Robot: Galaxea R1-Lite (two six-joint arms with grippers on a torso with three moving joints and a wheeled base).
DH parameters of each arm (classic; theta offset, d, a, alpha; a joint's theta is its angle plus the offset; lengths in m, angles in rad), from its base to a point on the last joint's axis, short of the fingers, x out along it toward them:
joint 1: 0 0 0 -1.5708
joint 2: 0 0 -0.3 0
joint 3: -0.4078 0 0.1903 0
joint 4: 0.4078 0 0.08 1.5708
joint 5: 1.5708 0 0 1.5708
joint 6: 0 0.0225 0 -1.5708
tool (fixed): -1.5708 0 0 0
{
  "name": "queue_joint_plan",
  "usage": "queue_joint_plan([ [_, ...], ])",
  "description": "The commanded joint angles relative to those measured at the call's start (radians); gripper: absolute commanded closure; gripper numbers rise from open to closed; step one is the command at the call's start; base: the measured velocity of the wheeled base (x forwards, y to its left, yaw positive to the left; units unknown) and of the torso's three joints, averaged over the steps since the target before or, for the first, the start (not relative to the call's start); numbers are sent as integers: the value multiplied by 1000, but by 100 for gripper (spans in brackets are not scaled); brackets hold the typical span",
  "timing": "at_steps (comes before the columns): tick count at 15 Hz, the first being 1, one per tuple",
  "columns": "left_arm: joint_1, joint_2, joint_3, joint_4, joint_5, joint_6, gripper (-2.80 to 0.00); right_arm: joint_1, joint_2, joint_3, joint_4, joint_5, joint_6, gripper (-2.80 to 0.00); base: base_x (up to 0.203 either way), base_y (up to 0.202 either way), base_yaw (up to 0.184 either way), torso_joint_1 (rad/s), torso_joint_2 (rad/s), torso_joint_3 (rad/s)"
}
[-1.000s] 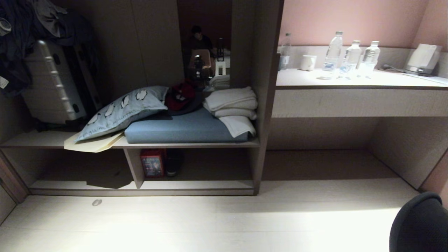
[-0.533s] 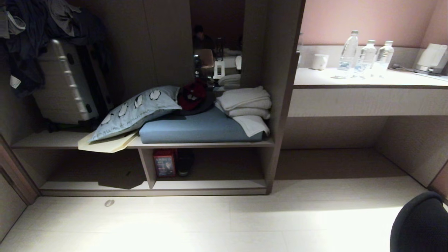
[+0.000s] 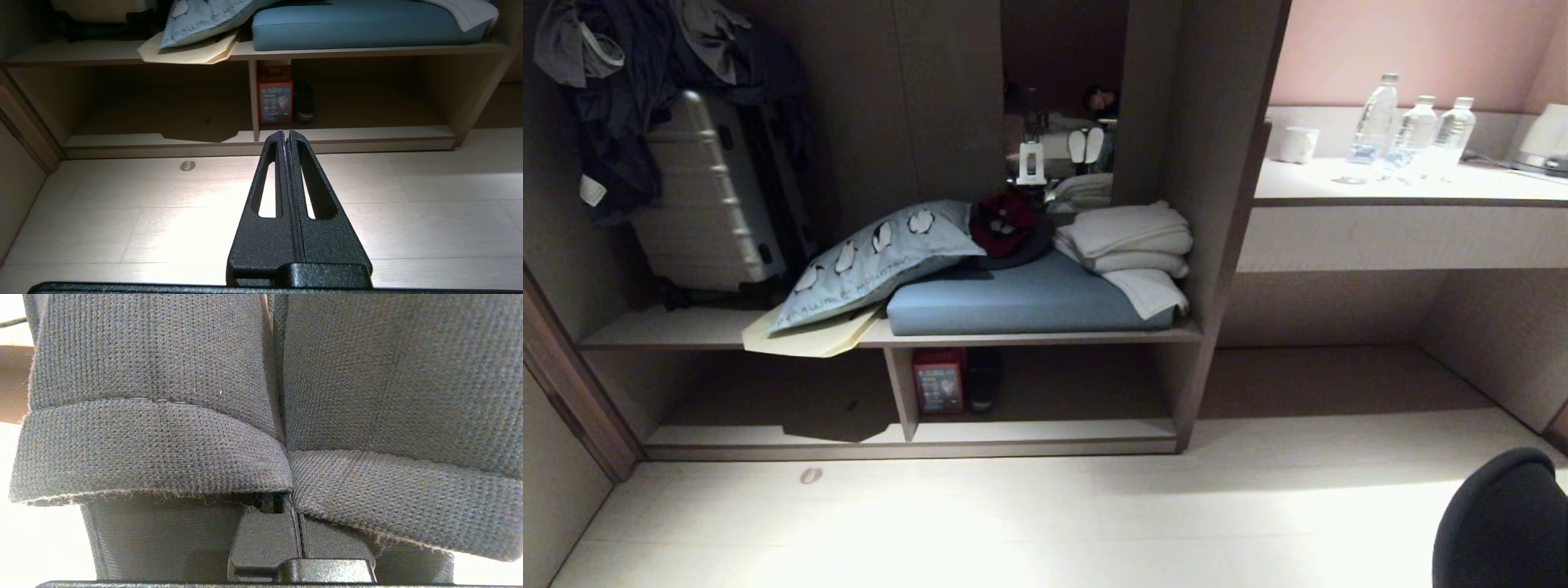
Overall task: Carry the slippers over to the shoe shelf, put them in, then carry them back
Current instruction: Place the slippers into the shoe cabinet
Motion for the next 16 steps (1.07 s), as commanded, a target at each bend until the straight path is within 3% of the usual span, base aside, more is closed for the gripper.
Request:
queue_joint_plan([
  [1, 0, 0, 0, 0, 0, 0, 0, 0, 1, 2, 0, 0, -1, 0, 0, 193, 1, 6, -6, 2],
  [4, 0, 0, 0, 0, 0, 2, 0, 0, 1, 2, 0, 0, 0, 0, 0, 150, -3, 5, 4, 3],
  [11, 0, 1, 0, 0, 1, 2, 0, 0, 1, 2, 0, 0, -1, 0, 1, -2, 5, 1, 0, -4],
  [16, 0, 1, 0, 1, 3, 6, 0, 0, 1, 2, 0, 0, -1, 0, 0, 0, 0, 3, 1, -173],
])
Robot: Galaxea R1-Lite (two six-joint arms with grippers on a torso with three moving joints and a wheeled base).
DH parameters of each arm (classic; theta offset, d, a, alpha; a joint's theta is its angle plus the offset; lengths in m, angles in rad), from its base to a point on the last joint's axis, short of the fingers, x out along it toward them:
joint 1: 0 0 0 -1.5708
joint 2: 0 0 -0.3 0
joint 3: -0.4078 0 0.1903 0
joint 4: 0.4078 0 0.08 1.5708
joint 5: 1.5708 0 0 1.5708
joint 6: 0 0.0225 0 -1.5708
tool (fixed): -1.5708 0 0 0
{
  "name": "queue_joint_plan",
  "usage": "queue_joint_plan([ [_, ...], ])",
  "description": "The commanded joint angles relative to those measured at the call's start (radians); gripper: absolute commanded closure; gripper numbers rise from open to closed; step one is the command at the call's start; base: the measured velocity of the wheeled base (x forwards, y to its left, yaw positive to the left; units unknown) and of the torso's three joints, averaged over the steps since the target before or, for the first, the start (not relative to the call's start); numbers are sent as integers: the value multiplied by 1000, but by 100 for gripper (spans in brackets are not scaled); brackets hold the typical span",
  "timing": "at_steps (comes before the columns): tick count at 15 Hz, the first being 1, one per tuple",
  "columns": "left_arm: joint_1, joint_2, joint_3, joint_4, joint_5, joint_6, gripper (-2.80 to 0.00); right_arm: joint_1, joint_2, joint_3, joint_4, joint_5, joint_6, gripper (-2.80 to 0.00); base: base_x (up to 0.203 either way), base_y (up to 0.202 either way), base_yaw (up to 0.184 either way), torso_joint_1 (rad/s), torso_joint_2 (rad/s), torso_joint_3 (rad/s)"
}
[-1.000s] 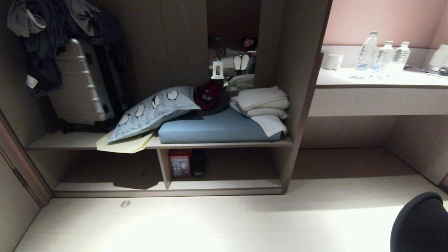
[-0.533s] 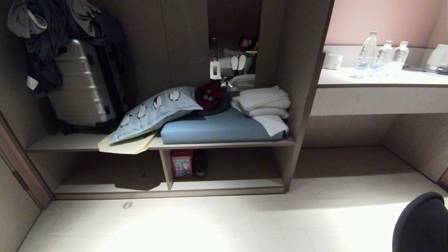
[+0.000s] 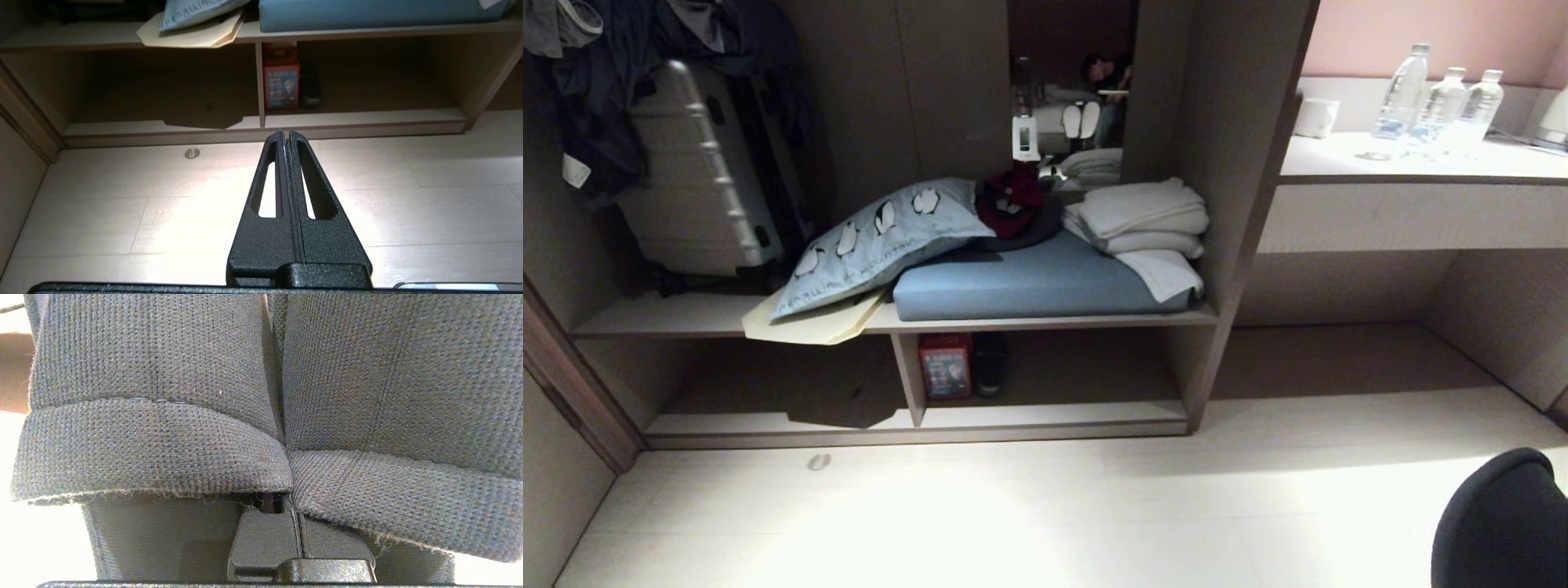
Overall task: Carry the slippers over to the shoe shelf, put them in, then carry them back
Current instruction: Place the slippers into the shoe cabinet
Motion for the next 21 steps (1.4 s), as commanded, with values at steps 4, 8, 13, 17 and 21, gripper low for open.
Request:
queue_joint_plan([
  [4, 0, 1, 0, -1, 0, -1, 0, 0, 0, 2, 0, 0, 0, 0, 0, 0, 0, 3, 2, -192],
  [8, 0, 1, 0, -2, 0, -2, 0, 0, 0, 2, 0, 1, 0, 0, 0, 0, 0, 3, 4, -202],
  [13, 0, 1, 0, -2, 0, -4, 0, 0, 0, 2, 0, 0, 0, 0, 0, 0, 0, 4, 5, -196],
  [17, 0, 1, 0, -2, -1, -5, 0, 0, 0, 2, 0, 0, -1, 0, 0, 0, 0, 4, 1, -196],
  [21, 0, 1, 0, -2, -1, -4, 0, 0, 0, 2, 0, 0, 0, 0, 0, 0, 0, 4, 0, -194],
])
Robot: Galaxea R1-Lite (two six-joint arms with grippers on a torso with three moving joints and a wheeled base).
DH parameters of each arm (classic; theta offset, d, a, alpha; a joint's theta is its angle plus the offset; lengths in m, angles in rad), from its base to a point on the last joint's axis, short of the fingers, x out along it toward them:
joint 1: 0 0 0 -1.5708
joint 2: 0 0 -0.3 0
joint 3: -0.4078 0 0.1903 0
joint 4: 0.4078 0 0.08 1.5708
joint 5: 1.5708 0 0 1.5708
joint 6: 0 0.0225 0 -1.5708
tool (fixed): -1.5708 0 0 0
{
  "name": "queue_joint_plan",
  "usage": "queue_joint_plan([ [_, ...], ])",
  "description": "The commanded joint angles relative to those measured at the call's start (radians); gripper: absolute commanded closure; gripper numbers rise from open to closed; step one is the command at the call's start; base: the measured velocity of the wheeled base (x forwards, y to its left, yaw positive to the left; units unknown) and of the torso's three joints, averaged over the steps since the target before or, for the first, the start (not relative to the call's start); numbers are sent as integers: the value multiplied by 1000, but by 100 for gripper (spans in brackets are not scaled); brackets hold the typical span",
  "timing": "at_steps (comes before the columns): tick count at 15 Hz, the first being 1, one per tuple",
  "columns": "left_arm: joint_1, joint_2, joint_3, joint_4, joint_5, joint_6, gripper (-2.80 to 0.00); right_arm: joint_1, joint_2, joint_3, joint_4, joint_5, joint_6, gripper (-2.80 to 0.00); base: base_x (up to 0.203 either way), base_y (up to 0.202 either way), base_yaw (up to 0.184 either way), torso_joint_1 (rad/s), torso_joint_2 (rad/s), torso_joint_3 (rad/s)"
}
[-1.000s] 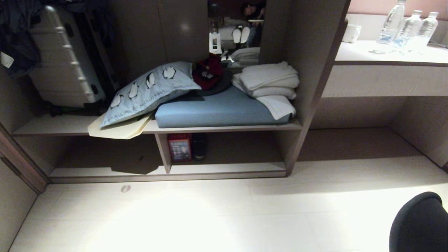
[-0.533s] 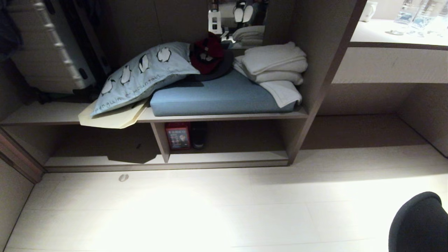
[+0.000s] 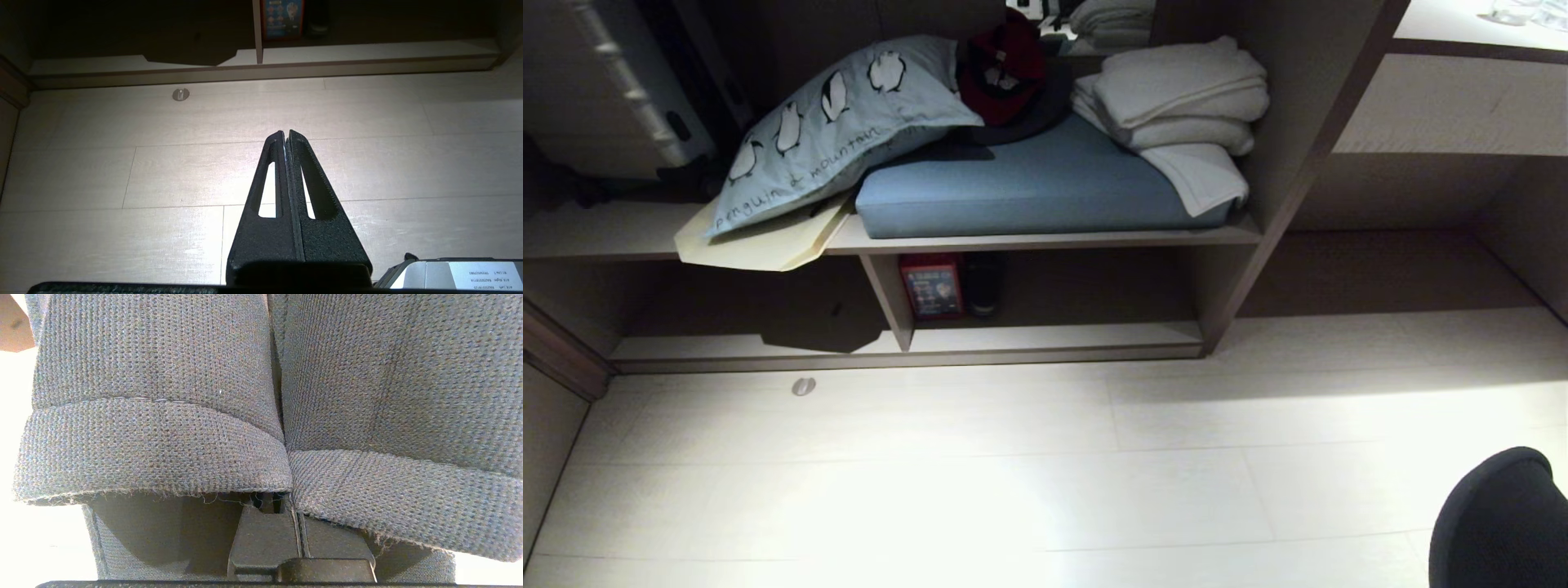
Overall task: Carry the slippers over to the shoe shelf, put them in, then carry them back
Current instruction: Place the slippers into the shoe cabinet
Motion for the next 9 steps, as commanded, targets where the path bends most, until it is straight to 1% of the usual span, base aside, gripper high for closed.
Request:
queue_joint_plan([
  [1, 0, 1, 0, -1, 0, -1, 0, 0, 0, 2, 0, 0, 0, 0, 0, 0, 0, 3, 3, -201],
  [9, 0, 1, 0, -1, 0, -2, 0, 0, 2, 2, 0, 1, 0, 0, 0, 0, 0, 5, 2, -197],
])
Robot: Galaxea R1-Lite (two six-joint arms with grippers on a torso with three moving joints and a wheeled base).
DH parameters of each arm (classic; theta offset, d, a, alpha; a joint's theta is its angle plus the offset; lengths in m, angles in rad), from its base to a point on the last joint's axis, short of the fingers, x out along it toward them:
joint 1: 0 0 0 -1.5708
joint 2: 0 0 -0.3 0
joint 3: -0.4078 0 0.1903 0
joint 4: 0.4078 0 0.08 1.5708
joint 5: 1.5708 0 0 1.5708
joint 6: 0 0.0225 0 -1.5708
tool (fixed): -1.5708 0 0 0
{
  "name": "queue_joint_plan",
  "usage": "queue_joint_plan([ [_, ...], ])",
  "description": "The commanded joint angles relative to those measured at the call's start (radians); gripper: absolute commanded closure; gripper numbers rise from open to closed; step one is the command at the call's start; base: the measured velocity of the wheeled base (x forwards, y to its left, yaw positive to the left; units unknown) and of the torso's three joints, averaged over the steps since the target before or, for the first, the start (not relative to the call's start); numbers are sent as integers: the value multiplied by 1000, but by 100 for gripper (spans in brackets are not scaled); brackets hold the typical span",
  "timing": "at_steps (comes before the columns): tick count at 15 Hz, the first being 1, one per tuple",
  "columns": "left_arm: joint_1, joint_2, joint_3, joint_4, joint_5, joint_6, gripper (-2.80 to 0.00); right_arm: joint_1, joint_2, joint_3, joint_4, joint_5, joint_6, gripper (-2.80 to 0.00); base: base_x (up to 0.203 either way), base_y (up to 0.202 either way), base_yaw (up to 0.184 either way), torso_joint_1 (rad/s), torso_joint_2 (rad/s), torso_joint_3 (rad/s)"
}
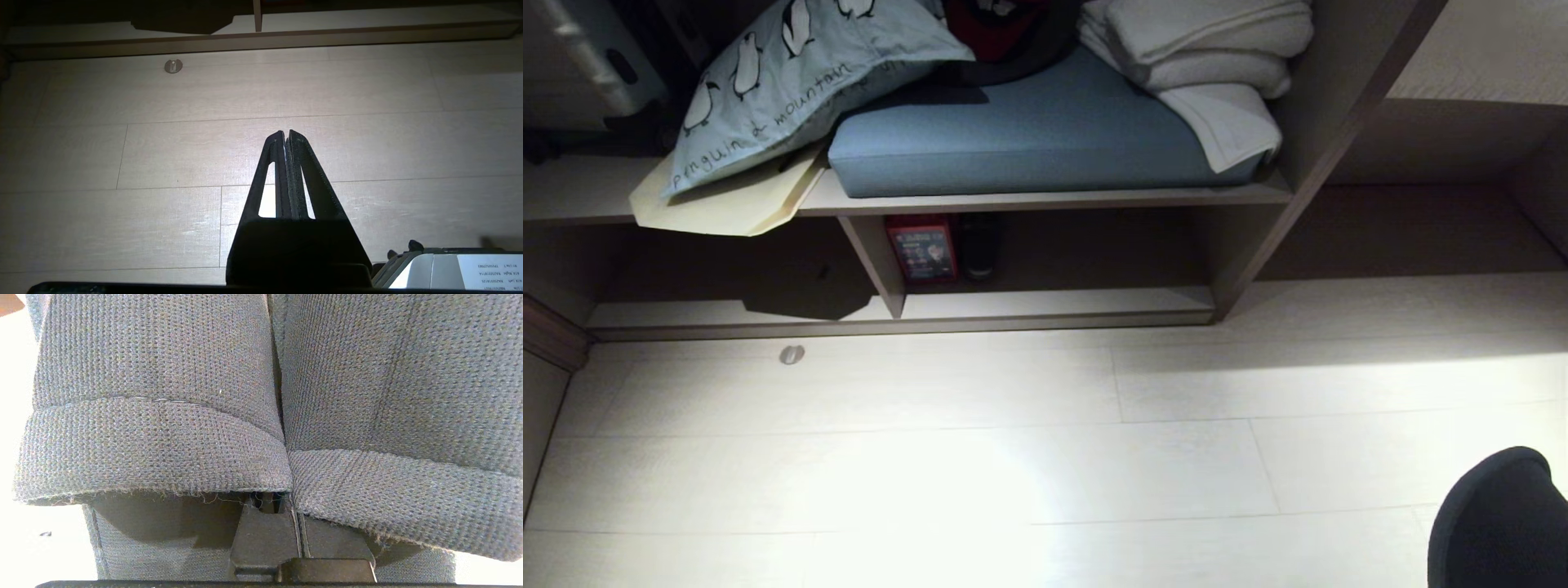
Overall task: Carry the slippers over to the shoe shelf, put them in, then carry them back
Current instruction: Place the slippers into the shoe cabinet
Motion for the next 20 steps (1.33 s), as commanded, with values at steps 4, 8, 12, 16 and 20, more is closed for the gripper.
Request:
queue_joint_plan([
  [4, 0, 1, 0, 0, 0, 0, 0, 0, 2, 2, 0, 1, -2, 0, 0, 0, 0, 3, 2, -194],
  [8, 0, 0, 0, 0, 0, 0, 0, 0, 0, 2, 0, -1, -1, 0, 0, 0, 0, 2, 5, -196],
  [12, 0, 0, 0, 0, 0, 0, 0, 0, 0, 2, 0, -1, -1, 0, 0, 0, 0, 1, 2, -202],
  [16, 0, 1, 0, 0, 0, -1, 0, 0, 0, 2, 0, -1, -1, 0, 0, 0, 0, 2, 2, -196],
  [20, 0, 1, 0, 0, 0, -1, 0, 0, 0, 2, 0, -1, -1, 0, 0, 0, 0, 0, 6, -204],
])
